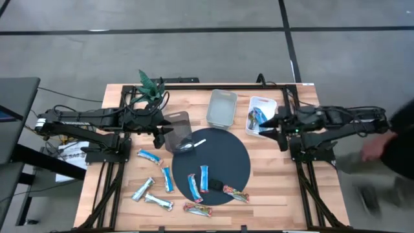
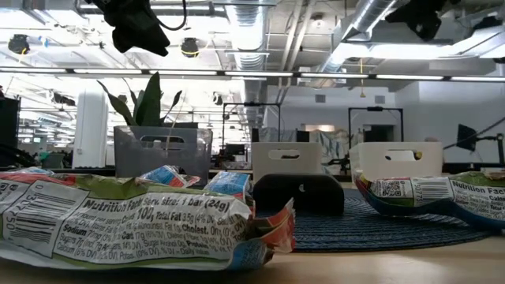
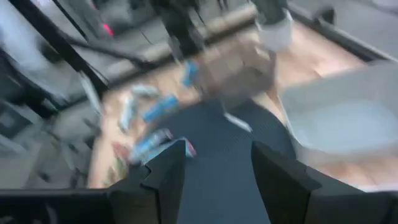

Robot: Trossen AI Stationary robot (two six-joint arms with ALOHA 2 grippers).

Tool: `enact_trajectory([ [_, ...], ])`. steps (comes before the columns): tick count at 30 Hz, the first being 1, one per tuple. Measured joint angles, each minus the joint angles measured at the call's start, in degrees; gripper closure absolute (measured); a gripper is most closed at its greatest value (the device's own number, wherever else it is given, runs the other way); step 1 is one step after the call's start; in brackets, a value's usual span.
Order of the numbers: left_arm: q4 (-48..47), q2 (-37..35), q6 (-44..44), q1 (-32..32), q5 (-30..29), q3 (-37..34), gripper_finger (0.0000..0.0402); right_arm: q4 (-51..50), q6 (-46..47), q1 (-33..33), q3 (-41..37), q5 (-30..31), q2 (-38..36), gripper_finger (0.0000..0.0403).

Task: Pick and place Granola Bars by type
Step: Put the red granola bar into the gray bin

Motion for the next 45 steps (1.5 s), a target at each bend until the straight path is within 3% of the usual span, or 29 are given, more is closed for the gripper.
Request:
enact_trajectory([
  [7,0.00,0.00,-0.14,0.01,0.00,0.00,0.0267,30.34,-1.61,0.85,-16.45,-1.31,-10.90,0.0229],
  [16,0.00,0.00,-0.07,0.01,0.01,0.00,0.0267,51.71,-5.41,0.81,-30.11,-3.36,-20.59,0.0232],
  [34,0.00,0.00,-0.15,0.02,0.02,0.00,0.0267,51.55,-8.71,0.72,-41.15,-4.48,-34.59,0.0238],
  [45,0.00,0.00,-0.20,0.01,0.02,0.00,0.0267,44.72,-4.76,0.68,-41.74,-4.42,-35.79,0.0246],
])
